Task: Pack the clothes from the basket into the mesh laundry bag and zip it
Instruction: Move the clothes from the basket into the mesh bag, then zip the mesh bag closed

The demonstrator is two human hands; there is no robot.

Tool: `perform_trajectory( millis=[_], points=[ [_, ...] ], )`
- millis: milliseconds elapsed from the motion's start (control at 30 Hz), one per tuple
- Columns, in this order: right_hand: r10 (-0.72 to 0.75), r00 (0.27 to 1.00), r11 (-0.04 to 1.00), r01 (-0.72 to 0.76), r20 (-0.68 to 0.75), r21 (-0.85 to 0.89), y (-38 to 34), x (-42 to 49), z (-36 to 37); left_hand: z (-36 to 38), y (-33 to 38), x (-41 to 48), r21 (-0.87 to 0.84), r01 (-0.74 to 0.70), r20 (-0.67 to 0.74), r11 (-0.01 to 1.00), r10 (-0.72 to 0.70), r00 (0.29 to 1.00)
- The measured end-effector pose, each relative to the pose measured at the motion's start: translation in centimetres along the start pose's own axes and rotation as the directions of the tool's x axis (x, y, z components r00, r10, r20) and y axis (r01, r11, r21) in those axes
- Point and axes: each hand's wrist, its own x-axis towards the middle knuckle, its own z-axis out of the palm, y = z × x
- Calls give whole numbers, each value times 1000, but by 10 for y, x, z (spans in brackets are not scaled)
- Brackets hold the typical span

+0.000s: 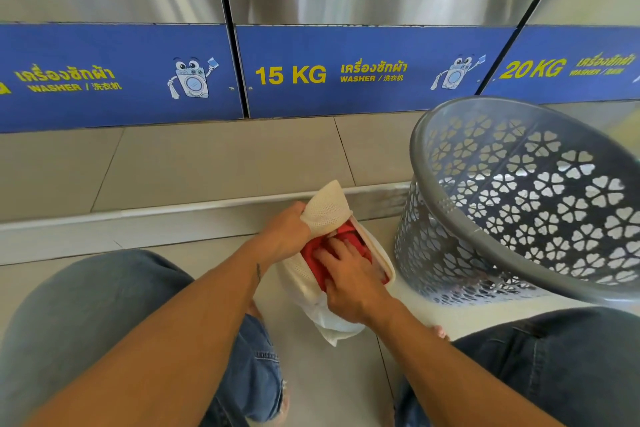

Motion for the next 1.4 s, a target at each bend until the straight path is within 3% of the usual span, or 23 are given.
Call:
perform_trajectory(
  millis=[100,233,433,633,867,967,1067,1167,1233,1300,1400],
  points=[
    [62,979,991,-37,194,-132,4,-1,11,4,3,3,26,11,84,1000,-13,996],
    [96,965,986,-59,245,-157,4,9,18,8,-7,6,160,-9,113,987,-9,994],
    [47,999,994,-48,15,96,12,6,10,4,-23,11,460,9,-140,888,63,988],
    [19,982,998,-7,-187,64,18,-4,5,5,-16,5,617,-39,-236,786,233,943],
    [-32,972,999,31,-234,-10,13,-8,-3,-2,-4,-15,681,-87,-207,727,306,929],
    [-62,993,992,50,-98,-119,6,-9,2,-6,2,-23,716,-119,-192,688,358,914],
    [33,981,969,16,193,-248,-6,-8,8,-11,14,-33,697,-227,-70,681,379,923],
    [52,944,976,21,326,-216,-8,0,4,-10,16,-39,628,-345,88,698,377,922],
    [-16,957,997,38,289,-72,-6,4,-3,-9,10,-36,510,-323,76,797,333,940],
    [-37,991,987,16,131,159,1,4,-11,-11,6,-31,364,-266,17,893,279,960],
    [183,974,937,-131,-135,324,9,4,-27,-14,8,-20,266,-236,-109,935,272,956]
  ],
)
